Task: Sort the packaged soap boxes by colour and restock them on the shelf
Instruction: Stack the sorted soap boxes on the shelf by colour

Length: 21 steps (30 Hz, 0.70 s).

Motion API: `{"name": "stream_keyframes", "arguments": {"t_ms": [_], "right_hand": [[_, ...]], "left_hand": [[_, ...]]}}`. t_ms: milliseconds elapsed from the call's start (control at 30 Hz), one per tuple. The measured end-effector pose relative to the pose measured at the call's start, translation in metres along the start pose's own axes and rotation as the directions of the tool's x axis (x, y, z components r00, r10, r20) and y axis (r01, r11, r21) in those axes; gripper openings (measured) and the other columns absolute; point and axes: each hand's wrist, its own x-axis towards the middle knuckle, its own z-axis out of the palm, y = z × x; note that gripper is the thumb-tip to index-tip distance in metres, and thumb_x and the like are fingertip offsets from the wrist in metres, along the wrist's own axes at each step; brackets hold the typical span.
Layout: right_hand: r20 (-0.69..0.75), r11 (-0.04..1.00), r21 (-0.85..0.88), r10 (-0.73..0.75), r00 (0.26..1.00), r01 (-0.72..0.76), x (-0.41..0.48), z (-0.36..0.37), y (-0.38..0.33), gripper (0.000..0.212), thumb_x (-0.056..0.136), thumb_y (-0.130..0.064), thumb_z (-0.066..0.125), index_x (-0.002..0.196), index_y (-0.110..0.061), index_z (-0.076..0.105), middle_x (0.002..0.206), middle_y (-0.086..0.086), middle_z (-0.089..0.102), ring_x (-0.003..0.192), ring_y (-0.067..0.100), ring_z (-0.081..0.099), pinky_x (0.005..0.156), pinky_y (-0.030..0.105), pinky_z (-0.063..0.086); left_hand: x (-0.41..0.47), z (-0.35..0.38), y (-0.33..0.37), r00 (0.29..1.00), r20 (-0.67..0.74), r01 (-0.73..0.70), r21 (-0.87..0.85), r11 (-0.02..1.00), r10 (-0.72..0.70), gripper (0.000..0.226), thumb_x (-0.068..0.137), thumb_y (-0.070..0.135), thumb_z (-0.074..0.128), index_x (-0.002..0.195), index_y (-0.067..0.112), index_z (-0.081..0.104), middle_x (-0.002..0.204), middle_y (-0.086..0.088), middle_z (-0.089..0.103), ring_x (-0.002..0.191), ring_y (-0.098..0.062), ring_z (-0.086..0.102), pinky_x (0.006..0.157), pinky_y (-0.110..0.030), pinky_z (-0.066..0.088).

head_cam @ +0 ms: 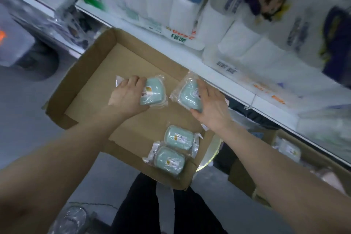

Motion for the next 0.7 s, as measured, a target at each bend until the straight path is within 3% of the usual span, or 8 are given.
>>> {"name": "stream_keyframes", "arguments": {"t_ms": [233,333,700], "right_hand": [[-0.165,0.999,-0.021,-0.050,0.985,0.047,-0.028,-0.123,-0.001,0.090,0.075,-0.039,0.071,0.150,-0.012,0.030,0.137,0.016,0.046,0.119,0.038,0.047,0.101,0.045,0.040],[-0.240,0.996,-0.058,-0.073,0.968,0.061,-0.031,-0.171,-0.003,0.090,0.075,-0.041,0.072,0.150,-0.013,0.031,0.136,0.018,0.045,0.120,0.038,0.045,0.102,0.045,0.040],[-0.533,0.967,-0.229,-0.220,0.817,0.111,-0.016,-0.319,-0.014,0.083,0.075,-0.048,0.063,0.144,-0.010,0.039,0.129,0.016,0.052,0.110,0.036,0.051,0.093,0.043,0.047]], "left_hand": [[-0.019,-0.120,0.035,0.980,-0.179,-0.081,0.063,0.995,0.092,0.085,0.064,0.044,0.080,0.133,0.011,0.041,0.122,-0.013,0.043,0.102,-0.036,0.053,0.075,-0.043,0.050],[-0.021,-0.168,0.043,0.955,-0.252,-0.138,0.089,0.986,0.156,0.089,0.064,0.047,0.079,0.137,0.012,0.041,0.122,-0.014,0.046,0.097,-0.040,0.055,0.078,-0.045,0.049],[0.011,-0.319,0.074,0.764,-0.532,-0.319,0.183,0.930,0.367,0.091,0.065,0.050,0.073,0.138,0.012,0.036,0.127,-0.013,0.046,0.103,-0.038,0.054,0.086,-0.047,0.049]]}}
